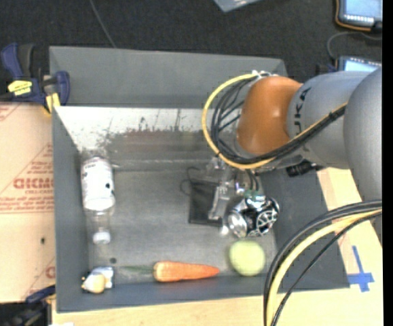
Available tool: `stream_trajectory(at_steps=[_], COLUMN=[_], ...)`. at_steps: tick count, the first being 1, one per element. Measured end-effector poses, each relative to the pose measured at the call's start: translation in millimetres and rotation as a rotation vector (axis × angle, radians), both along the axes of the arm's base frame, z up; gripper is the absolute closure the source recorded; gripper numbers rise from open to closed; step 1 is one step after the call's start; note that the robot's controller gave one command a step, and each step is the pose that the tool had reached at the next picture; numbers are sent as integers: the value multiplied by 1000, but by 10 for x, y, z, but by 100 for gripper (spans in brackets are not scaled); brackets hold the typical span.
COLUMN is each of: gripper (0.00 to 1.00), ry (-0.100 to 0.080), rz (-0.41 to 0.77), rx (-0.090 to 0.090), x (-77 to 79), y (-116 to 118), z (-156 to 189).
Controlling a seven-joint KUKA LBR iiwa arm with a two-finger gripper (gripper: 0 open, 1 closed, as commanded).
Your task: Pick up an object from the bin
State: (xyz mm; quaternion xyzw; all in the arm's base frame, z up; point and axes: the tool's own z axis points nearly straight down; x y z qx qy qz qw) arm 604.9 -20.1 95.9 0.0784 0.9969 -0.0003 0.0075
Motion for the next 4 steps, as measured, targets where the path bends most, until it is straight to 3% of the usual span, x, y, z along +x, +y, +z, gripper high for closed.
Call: stream_trajectory(at_steps=[1, 2, 3, 4], gripper=[100, 100, 100, 100], ry=[0, 0, -4, -4], rz=[-13, -13, -57, -56], rx=[2, 2, 2, 2], x=[-49, -49, 125, 124], y=[-38, -38, 49, 48], z=[-213, -213, 928, 928])
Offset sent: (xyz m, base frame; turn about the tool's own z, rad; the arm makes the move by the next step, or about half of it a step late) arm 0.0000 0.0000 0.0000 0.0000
